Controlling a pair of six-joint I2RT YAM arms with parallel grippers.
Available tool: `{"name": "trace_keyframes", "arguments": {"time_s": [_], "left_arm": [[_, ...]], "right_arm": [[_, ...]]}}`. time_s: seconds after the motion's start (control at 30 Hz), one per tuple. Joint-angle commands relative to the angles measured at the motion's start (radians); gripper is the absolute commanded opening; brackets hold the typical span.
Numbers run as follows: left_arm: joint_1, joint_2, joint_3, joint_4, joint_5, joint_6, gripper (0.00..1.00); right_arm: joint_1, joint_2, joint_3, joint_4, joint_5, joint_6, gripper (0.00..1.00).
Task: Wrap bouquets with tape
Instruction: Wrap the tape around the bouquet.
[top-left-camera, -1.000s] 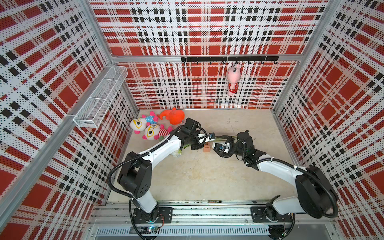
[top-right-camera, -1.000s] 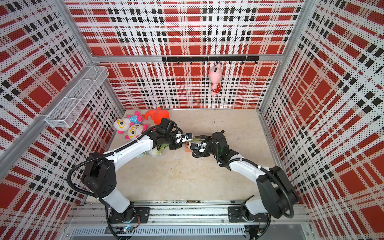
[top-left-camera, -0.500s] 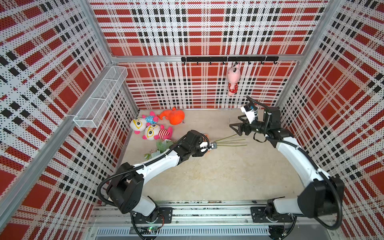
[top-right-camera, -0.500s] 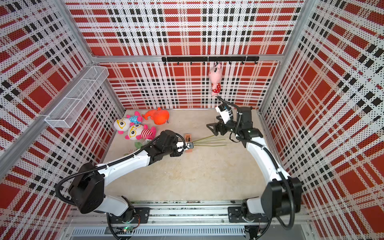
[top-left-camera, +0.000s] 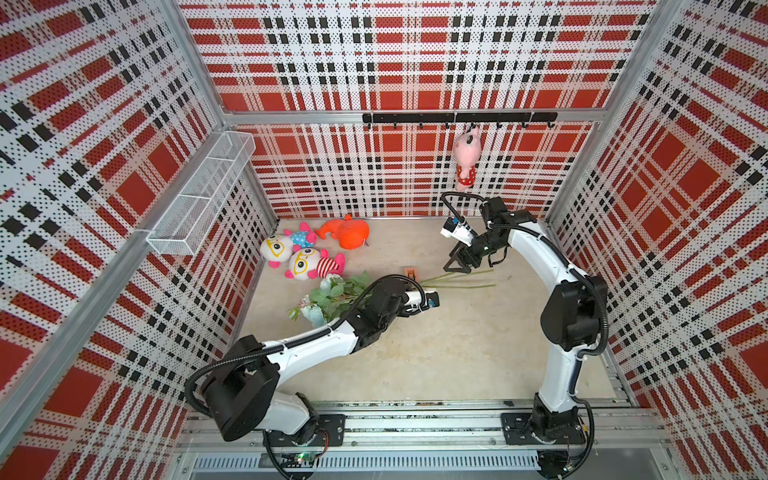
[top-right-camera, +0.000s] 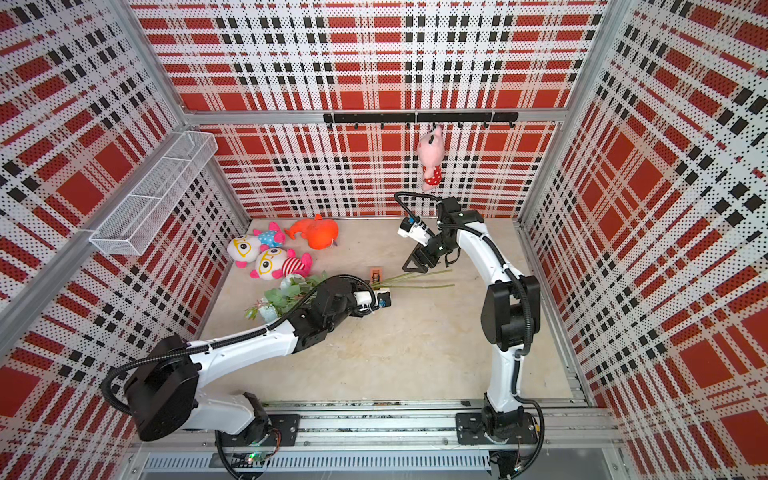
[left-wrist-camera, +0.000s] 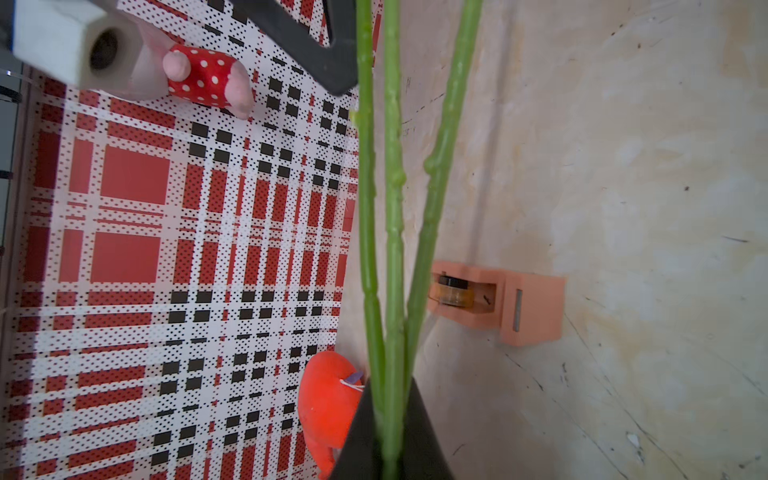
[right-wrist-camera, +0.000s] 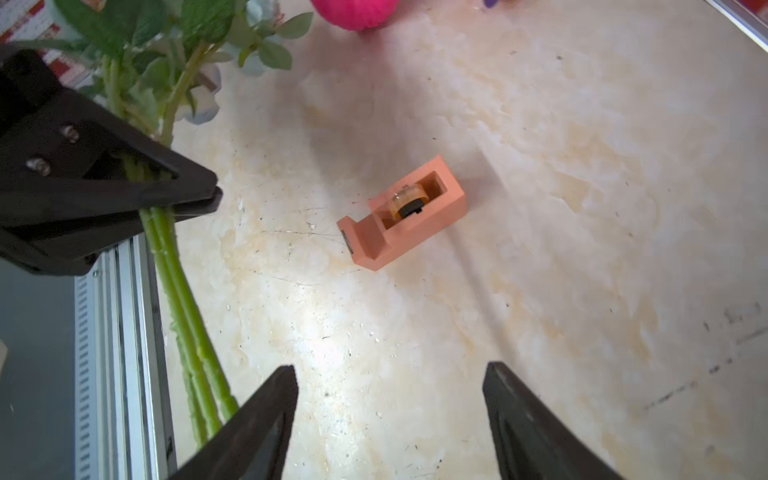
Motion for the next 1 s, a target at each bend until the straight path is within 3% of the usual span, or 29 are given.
{"name": "trace_keyframes", "arguments": {"time_s": [0.0,0.2,0.47,0.7,0.97], "left_arm": [[-0.024,0.008,0.022,0.089,-0.037,0.039,0.0],[-0.033,0.029,0.027,0.099,-0.031,0.048,0.0],[-0.036,0.043,0.024,0.122,-0.007,0.059,0.0],[-0.048,0.054,0.019,0.129,-0.021,0.083,0.0],[-0.058,0.078,0.034,0.131,-0.012,0.095,0.0]], "right_arm": [[0.01,0.026,0.066,-0.148,-0.072,-0.164,0.73],[0.014,-0.017,0.058,-0.174,-0.074,-0.181,0.68],[0.038,-0.209,-0.23,0.055,-0.026,-0.191,0.7],[0.069,-0.198,-0.266,0.051,0.032,-0.303,0.72],[0.11,-0.195,-0.312,0.138,0.117,-0.266,0.71]]}}
